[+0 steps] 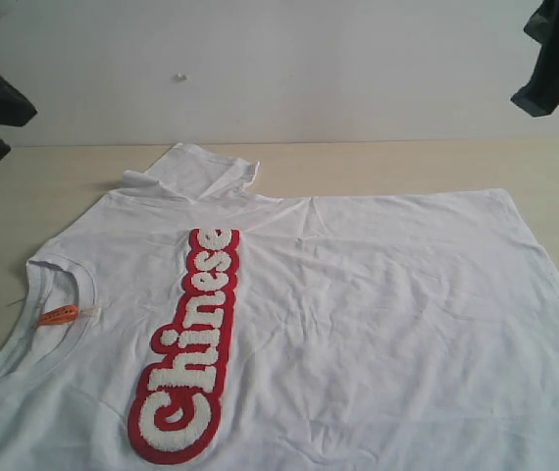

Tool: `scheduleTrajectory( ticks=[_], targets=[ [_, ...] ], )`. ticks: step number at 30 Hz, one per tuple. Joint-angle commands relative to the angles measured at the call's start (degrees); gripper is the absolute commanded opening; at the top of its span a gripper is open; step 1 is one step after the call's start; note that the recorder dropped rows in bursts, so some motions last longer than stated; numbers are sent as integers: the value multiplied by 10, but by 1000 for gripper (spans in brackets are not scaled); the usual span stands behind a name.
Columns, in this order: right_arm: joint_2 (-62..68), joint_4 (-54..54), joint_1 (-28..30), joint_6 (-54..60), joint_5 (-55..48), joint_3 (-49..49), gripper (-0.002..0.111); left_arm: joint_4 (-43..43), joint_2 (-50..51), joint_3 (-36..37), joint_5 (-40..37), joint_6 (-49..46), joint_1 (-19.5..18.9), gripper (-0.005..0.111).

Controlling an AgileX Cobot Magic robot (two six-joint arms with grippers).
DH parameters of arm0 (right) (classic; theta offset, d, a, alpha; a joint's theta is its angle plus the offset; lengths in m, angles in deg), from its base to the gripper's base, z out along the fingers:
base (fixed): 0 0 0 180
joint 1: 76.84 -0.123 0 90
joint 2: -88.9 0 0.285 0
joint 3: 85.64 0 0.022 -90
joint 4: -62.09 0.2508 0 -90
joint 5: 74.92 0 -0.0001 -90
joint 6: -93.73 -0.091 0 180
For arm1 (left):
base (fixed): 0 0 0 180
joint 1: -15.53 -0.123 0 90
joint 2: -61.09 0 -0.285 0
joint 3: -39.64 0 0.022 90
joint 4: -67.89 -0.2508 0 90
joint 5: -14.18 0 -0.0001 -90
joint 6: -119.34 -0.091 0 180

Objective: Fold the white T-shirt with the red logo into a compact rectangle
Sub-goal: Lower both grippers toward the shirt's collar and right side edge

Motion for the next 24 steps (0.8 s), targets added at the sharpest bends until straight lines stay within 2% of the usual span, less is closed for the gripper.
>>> scheduleTrajectory(
  ticks=[1, 4, 11, 14, 19, 24],
  targets=[
    [43, 53, 2, 41, 1, -17, 0, 76, 42, -8, -32, -117, -23, 0],
    [65, 74, 2, 78, 8, -17, 0, 79, 85, -35, -63, -153, -24, 0],
    [126, 79, 2, 175, 65, -17, 0, 61, 171, -106, -148, -160, -24, 0],
    [166, 96, 12, 228, 70, -17, 0, 61, 185, -109, -154, -165, -26, 0],
    [224, 181, 49, 288, 58, -18, 0, 67, 187, -109, -209, -168, -26, 0],
    [230, 262, 58, 356, 59, -18, 0, 65, 187, -92, -237, -154, -25, 0]
  ],
)
